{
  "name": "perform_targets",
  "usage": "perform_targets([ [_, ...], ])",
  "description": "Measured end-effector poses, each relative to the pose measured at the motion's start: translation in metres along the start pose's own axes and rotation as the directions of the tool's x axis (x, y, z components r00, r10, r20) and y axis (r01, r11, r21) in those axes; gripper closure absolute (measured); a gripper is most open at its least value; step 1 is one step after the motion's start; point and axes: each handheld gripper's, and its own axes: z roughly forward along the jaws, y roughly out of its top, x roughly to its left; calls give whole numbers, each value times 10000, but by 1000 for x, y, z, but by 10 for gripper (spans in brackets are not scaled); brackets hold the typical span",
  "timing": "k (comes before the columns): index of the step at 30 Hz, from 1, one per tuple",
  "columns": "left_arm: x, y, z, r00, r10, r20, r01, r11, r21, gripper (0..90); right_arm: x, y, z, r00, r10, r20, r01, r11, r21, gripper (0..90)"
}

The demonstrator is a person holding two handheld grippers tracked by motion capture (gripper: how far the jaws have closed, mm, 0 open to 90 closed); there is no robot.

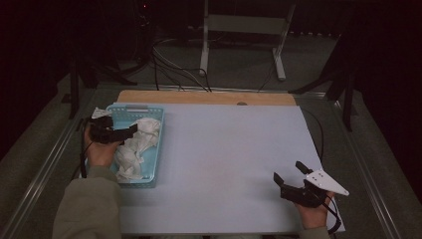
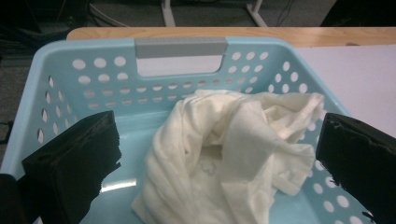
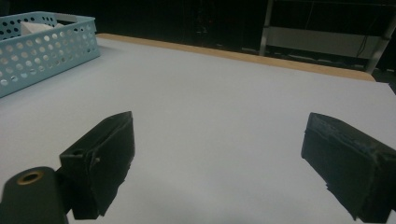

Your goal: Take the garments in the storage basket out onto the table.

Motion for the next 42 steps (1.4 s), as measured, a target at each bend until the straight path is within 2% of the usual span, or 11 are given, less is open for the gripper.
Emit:
perform_targets([
  [8, 8, -8, 6, 9991, -393, -150, 396, 9990, 188, 1, 0, 0, 0, 10000, -26, -14, 26, 10000, 46, 98],
  [17, 9, -12, 16, 9984, -561, 74, 554, 9959, 710, 1, 1, 0, 1, 10000, -46, -28, 46, 10000, 75, 98],
  [21, 9, -14, 19, 9980, -593, 227, 571, 9944, 888, 1, 1, 0, 1, 10000, -57, -19, 57, 9999, 90, 98],
  [24, 7, -14, 21, 9992, -399, 81, 389, 9943, 997, 1, 1, -1, 1, 10000, -61, -28, 61, 9999, 118, 98],
  [29, 6, -15, 22, 9995, -318, -37, 320, 9939, 1055, 1, 1, -1, 1, 10000, -73, -28, 73, 9999, 117, 98],
  [33, 4, -18, 25, 9995, -284, 137, 265, 9920, 1237, 1, 1, 0, 1, 10000, -69, -31, 70, 9999, 106, 98],
  [41, 5, -22, 31, 9981, -527, 328, 456, 9812, 1876, 1, 1, -1, 1, 10000, -67, -50, 68, 9999, 129, 98],
  [42, 5, -23, 34, 9979, -527, 372, 437, 9763, 2118, 1, 1, -1, 1, 10000, -70, -51, 70, 9999, 136, 98],
])
